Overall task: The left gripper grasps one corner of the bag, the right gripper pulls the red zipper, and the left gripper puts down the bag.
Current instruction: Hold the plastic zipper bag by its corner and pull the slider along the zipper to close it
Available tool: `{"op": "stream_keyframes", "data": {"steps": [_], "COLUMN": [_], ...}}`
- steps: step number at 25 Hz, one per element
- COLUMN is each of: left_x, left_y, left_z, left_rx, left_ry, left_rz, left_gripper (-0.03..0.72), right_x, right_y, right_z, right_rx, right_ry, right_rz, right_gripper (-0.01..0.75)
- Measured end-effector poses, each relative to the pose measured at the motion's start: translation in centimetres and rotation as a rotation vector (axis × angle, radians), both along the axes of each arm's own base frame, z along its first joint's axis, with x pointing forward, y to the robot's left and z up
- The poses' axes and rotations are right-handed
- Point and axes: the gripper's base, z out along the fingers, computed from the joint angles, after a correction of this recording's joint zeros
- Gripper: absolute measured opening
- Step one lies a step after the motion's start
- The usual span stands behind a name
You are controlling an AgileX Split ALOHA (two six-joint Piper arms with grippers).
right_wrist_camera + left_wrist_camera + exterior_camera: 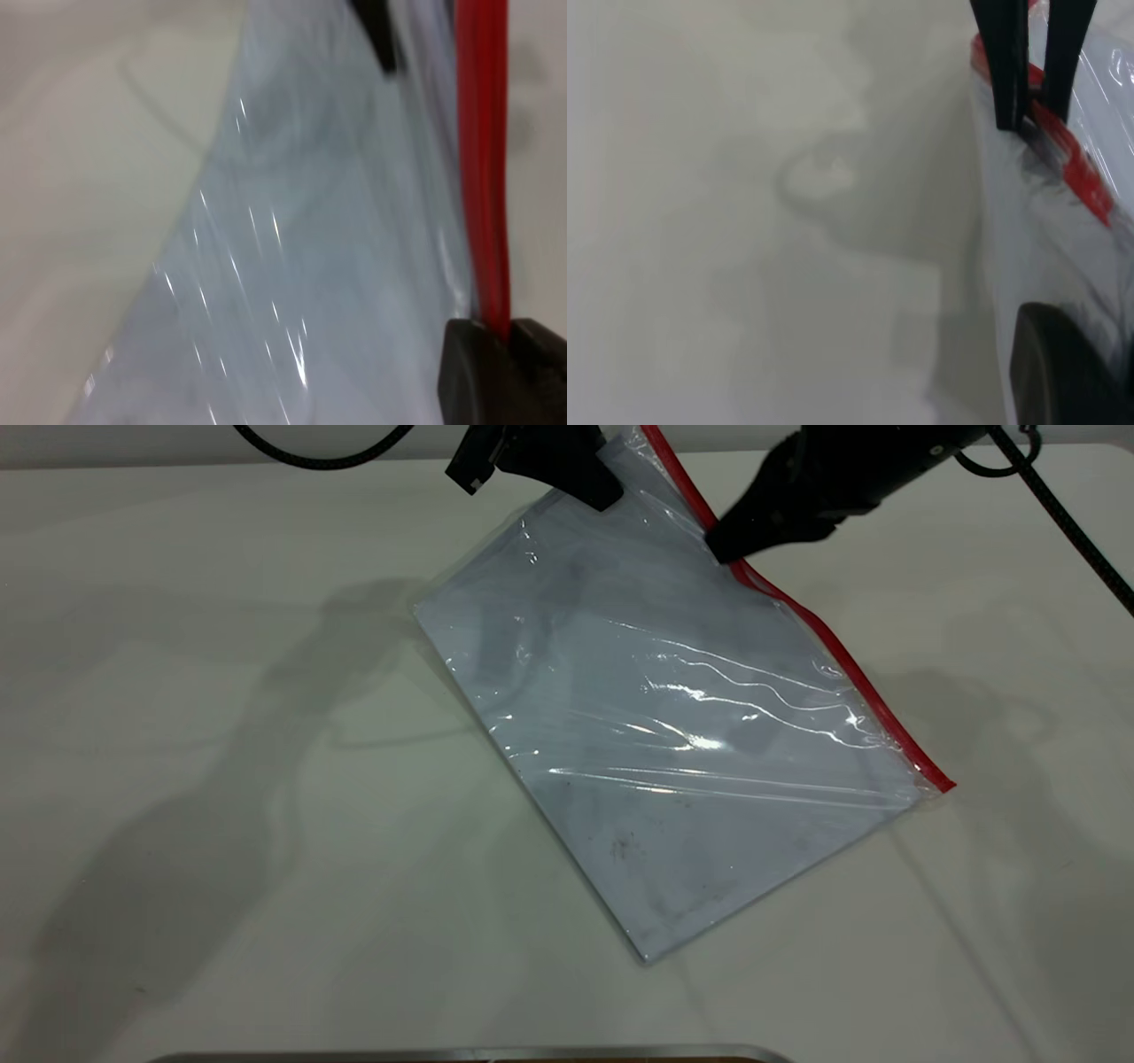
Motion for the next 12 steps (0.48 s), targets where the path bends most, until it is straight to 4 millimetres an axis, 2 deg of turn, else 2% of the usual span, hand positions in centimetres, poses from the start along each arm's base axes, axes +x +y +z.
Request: {"op": "stream_keyframes", "data": {"steps": [6,12], "left_x": [0.2,0.9], "left_y": [0.3,2.0], "left_z": [0.1,0.1], "left_rx": [-0.011,-0.018], "left_ry": [0.010,0.017], "left_rz": [0.016,0.054], "left_gripper": [0.052,0.052], "right_x": [-0.3,-0.8], "right_y": [-0.8,-1.5], "right_z": [-0.5,-1.0], "right_rx": [-0.109,-0.197], "right_ry": [0.055,0.115], "right_rz": [0.008,0.011], "right_gripper": [0.034,0.034]}}
